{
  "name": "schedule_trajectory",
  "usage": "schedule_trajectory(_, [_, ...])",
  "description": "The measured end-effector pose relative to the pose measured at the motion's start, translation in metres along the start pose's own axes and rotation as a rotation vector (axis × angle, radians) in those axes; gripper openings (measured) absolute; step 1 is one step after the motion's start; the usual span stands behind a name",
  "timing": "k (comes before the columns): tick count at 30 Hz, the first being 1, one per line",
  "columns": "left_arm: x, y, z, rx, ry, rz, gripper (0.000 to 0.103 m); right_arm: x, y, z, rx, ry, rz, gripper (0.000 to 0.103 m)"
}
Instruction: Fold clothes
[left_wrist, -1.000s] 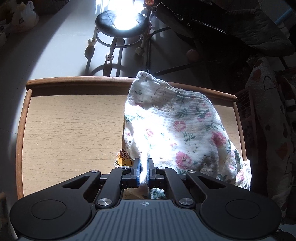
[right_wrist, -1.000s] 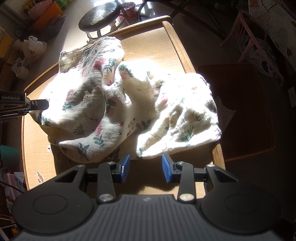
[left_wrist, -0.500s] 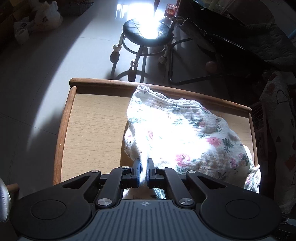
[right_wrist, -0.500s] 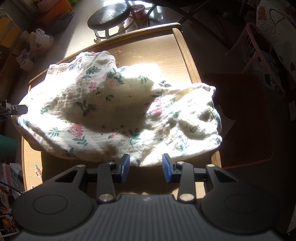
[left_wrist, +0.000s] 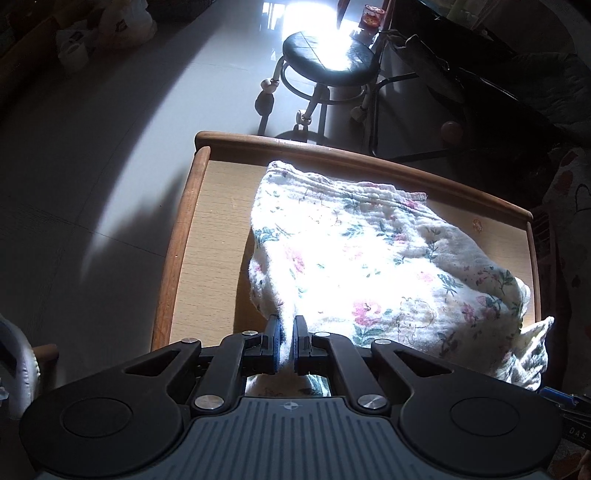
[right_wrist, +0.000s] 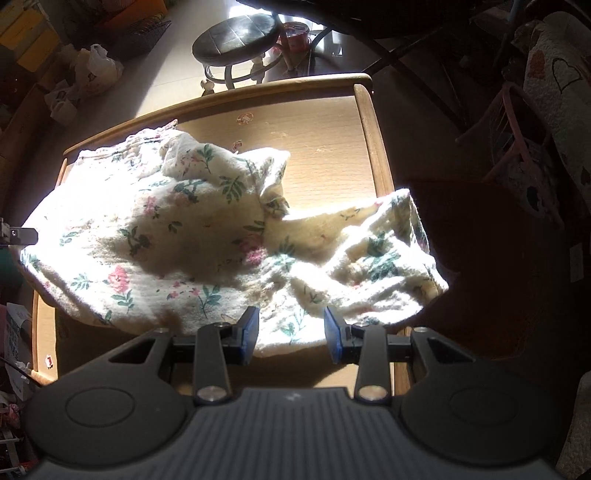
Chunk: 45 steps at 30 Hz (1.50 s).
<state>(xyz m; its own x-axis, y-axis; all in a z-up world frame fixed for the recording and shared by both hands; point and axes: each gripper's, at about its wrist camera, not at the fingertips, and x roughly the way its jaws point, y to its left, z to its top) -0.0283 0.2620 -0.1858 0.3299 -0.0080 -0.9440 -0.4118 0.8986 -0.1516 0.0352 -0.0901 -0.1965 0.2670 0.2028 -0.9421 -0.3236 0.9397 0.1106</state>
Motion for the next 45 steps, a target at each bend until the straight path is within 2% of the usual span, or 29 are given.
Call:
schedule_trajectory(6, [0.001, 0.003, -0.003, -0.008, 0.008, 0.005, 0.007, 0.010, -0.026, 0.032, -0.115, -0.026, -0.031, 0.038])
schedule_trajectory(10, [0.000, 0.003, -0.003, -0.021, 0.005, 0.016, 0.013, 0.016, -0.056, 0.046, -0.064, -0.014, -0.035, 0.038])
schedule_trajectory(14, [0.003, 0.005, -0.004, -0.031, 0.011, 0.034, 0.014, 0.027, -0.076, 0.054, -0.014, 0.000, -0.023, 0.038])
schedule_trajectory(19, [0.002, 0.007, -0.006, -0.053, 0.012, 0.066, 0.018, 0.036, -0.087, 0.059, 0.062, -0.004, 0.008, 0.038])
schedule_trajectory(21, [0.002, 0.008, -0.004, -0.062, 0.022, 0.101, 0.018, 0.038, -0.088, 0.061, 0.086, -0.006, 0.019, 0.038])
schedule_trajectory(25, [-0.002, 0.017, 0.001, -0.083, 0.032, 0.260, 0.018, 0.042, -0.088, 0.063, 0.089, 0.002, 0.016, 0.038])
schedule_trajectory(27, [-0.005, 0.020, 0.006, -0.090, 0.033, 0.289, 0.018, 0.045, -0.088, 0.065, 0.090, 0.006, 0.014, 0.038])
schedule_trajectory(30, [-0.011, 0.021, 0.020, -0.106, 0.026, 0.233, 0.021, 0.048, -0.088, 0.066, 0.092, 0.012, 0.012, 0.038])
schedule_trajectory(34, [-0.008, -0.005, 0.046, -0.101, 0.007, 0.111, 0.038, 0.052, -0.088, 0.069, 0.094, 0.020, 0.009, 0.038])
schedule_trajectory(38, [0.005, -0.048, 0.067, -0.045, -0.001, 0.030, 0.039, 0.056, -0.089, 0.068, 0.099, 0.029, 0.016, 0.038])
schedule_trajectory(45, [0.031, -0.108, 0.083, 0.063, 0.049, -0.031, 0.040, 0.062, -0.088, 0.066, 0.112, 0.038, 0.023, 0.037])
